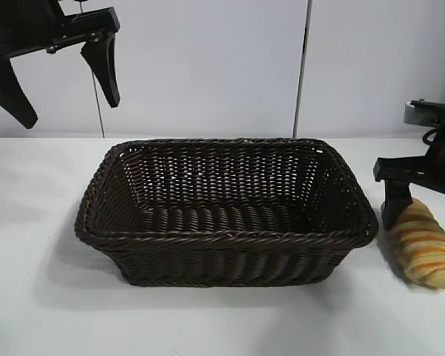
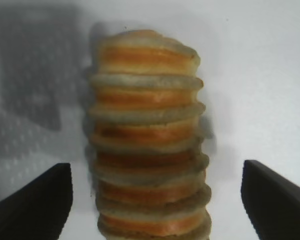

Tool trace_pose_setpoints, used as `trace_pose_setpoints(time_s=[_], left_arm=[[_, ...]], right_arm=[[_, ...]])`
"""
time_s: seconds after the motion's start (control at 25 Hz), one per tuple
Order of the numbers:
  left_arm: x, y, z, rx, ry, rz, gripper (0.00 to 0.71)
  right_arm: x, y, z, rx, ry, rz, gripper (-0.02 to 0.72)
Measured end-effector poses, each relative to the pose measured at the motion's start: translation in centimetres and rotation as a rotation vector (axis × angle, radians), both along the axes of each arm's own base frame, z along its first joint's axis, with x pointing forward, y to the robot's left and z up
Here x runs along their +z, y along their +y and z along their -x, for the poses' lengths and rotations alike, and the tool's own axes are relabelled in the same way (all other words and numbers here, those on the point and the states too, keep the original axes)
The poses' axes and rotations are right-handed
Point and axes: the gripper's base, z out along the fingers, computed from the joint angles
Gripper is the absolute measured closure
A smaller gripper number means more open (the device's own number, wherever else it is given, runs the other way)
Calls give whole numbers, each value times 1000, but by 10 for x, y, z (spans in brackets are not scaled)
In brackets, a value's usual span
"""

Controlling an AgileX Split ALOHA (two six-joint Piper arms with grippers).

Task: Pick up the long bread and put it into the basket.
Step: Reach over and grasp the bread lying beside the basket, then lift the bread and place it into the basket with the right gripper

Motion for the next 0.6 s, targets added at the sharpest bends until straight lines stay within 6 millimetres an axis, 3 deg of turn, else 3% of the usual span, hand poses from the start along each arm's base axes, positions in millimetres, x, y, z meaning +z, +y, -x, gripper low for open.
trace_pose_setpoints(time_s=[0.08, 0.36, 0.6], left_arm=[[0, 0, 0, 0, 0, 0, 16], [0, 0, 0, -1, 0, 0, 16], [0, 0, 0, -1, 0, 0, 16]], right_arm=[[0, 0, 0, -10, 0, -2, 551], [9, -1, 4, -15, 21, 1, 557], [56, -2, 1, -7, -30, 13, 557]])
